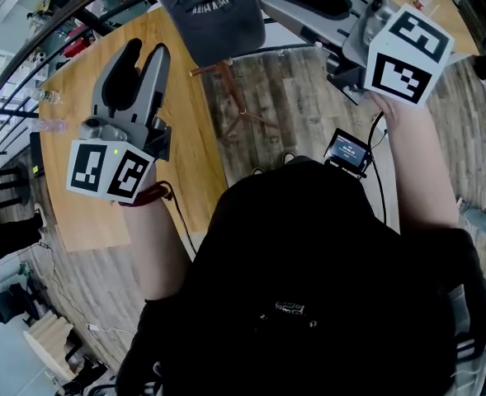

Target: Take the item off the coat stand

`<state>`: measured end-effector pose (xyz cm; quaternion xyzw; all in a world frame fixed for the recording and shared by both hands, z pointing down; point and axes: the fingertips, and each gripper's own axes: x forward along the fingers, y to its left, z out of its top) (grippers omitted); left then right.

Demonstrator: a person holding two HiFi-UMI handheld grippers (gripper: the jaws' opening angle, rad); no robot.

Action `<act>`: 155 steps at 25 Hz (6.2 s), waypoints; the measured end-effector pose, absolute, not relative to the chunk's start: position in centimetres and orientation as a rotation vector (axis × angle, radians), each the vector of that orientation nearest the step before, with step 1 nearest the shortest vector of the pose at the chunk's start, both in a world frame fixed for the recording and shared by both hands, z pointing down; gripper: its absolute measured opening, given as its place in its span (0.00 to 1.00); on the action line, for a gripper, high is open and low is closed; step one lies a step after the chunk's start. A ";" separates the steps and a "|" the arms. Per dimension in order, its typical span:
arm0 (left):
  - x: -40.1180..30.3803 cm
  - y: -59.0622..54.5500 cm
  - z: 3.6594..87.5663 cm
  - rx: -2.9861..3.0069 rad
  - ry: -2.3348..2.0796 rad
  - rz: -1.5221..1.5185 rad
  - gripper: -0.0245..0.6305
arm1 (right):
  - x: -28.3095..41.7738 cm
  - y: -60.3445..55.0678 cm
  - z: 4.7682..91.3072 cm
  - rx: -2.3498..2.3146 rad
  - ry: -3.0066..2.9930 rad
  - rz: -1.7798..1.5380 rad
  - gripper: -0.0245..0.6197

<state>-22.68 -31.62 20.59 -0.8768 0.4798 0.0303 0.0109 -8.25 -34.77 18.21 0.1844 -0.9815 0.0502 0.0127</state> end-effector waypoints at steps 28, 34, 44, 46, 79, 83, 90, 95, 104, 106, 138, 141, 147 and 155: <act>-19.5 -33.6 25.0 -2.780 1.507 -0.046 0.51 | -8.3 -35.5 22.6 0.648 -2.967 0.162 0.44; -18.9 -34.2 24.5 -2.787 1.491 -0.034 0.51 | -8.4 -36.5 22.3 0.661 -2.953 0.178 0.44; -19.4 -34.2 23.2 -2.780 1.461 -0.022 0.27 | -10.0 -36.9 21.2 0.631 -2.942 0.160 0.27; -19.4 -34.2 23.3 -2.782 1.454 -0.036 0.21 | -10.0 -37.0 21.0 0.619 -2.959 0.167 0.14; -18.5 -33.1 22.2 -2.635 1.465 0.083 0.11 | -8.9 -35.0 19.7 0.599 -3.099 0.038 0.09; -17.6 -31.7 21.7 -2.624 1.433 0.092 0.11 | -7.8 -33.7 19.8 0.629 -3.114 0.036 0.09; -17.1 -31.1 20.6 -2.596 1.384 0.106 0.11 | -7.4 -33.1 18.7 0.616 -3.135 -0.018 0.09; -16.9 -30.4 19.6 -2.581 1.350 0.142 0.11 | -7.4 -32.4 18.2 0.594 -3.140 -0.055 0.09; -17.0 -30.8 18.8 -2.632 1.284 0.144 0.11 | -7.3 -32.7 17.6 0.626 -3.114 -0.028 0.09; -16.9 -31.2 18.9 -2.640 1.267 0.137 0.11 | -7.2 -32.9 18.0 0.634 -3.110 -0.014 0.09; -11.1 -39.8 23.6 -2.969 0.955 -0.034 0.10 | -3.0 -38.4 22.0 0.885 -2.909 0.134 0.08; -11.0 -40.0 23.0 -2.989 0.933 -0.033 0.10 | -2.9 -38.5 21.3 0.901 -2.904 0.147 0.08; -9.1 -39.3 23.6 -3.011 0.856 -0.059 0.10 | -1.1 -38.0 21.7 0.952 -2.893 0.159 0.08; -7.9 -39.5 23.6 -3.008 0.819 -0.086 0.10 | 0.0 -37.8 21.9 0.962 -2.894 0.159 0.08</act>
